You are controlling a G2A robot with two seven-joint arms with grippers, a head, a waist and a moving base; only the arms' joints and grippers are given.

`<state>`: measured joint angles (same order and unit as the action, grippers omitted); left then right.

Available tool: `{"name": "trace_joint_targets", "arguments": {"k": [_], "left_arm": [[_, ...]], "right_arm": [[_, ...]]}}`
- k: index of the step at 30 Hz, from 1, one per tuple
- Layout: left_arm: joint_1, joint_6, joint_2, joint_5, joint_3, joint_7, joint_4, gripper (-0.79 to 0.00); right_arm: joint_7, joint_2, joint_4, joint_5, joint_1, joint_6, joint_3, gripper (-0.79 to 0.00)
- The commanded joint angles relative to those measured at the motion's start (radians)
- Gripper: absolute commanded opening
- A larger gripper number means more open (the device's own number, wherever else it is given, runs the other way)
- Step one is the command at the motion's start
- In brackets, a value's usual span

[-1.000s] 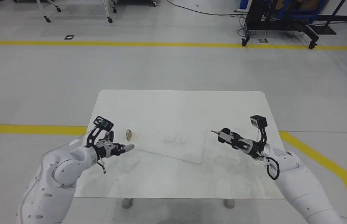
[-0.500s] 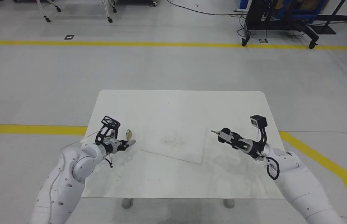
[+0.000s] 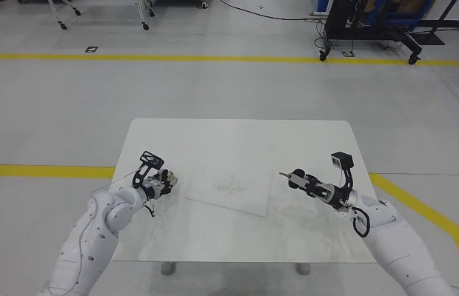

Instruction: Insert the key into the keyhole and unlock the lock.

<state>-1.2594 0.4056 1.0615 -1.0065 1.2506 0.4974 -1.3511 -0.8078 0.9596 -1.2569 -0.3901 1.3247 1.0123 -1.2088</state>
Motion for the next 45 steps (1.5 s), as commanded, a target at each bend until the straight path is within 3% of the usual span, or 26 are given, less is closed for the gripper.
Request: {"name": "trace_joint_targets", "arguments": {"k": [1, 2, 4, 6, 17, 23, 30, 33, 35, 39, 45], "left_arm": [[0.007, -0.001, 0.002, 0.0, -0.006, -0.011, 0.012, -0.523], [0.012, -0.002, 0.003, -0.003, -0.008, -0.016, 0.021, -0.542], [0.019, -0.009, 0.006, -0.002, -0.016, -0.036, 0.035, -0.693], [0.025, -0.013, 0.008, -0.005, -0.023, -0.05, 0.045, -0.785], [0.034, -0.03, 0.013, -0.017, -0.031, -0.079, 0.069, -0.785], [0.024, 0.008, 0.019, 0.135, -0.006, -0.117, 0.054, -0.785], [0.023, 0.008, 0.019, 0.137, -0.005, -0.113, 0.049, -0.785], [0.006, -0.008, 0.032, 0.328, -0.01, -0.11, 0.038, -0.785], [0.016, -0.045, 0.047, 0.563, -0.017, -0.055, 0.05, -0.785], [0.093, -0.163, 0.079, 0.926, -0.056, 0.087, 0.128, -0.785], [0.23, -0.233, 0.132, 1.124, -0.18, 0.21, 0.261, -0.785]], "right_arm": [[0.0, 0.0, 0.0, 0.0, 0.0, 0.0, 0.0, -0.785], [0.0, 0.0, 0.0, 0.0, 0.0, 0.0, 0.0, -0.785], [0.0, 0.0, 0.0, 0.0, 0.0, 0.0, 0.0, -0.785], [0.0, 0.0, 0.0, 0.0, 0.0, 0.0, 0.0, -0.785], [0.0, 0.0, 0.0, 0.0, 0.0, 0.0, 0.0, -0.785], [0.0, 0.0, 0.0, 0.0, 0.0, 0.0, 0.0, -0.785], [0.0, 0.0, 0.0, 0.0, 0.0, 0.0, 0.0, -0.785], [0.0, 0.0, 0.0, 0.0, 0.0, 0.0, 0.0, -0.785], [0.019, 0.002, -0.011, -0.004, 0.005, -0.012, 0.004, -0.785], [0.122, 0.019, -0.029, 0.038, 0.013, -0.022, 0.031, -0.785], [0.228, 0.056, 0.014, 0.002, -0.021, -0.045, 0.117, -0.785]]}}
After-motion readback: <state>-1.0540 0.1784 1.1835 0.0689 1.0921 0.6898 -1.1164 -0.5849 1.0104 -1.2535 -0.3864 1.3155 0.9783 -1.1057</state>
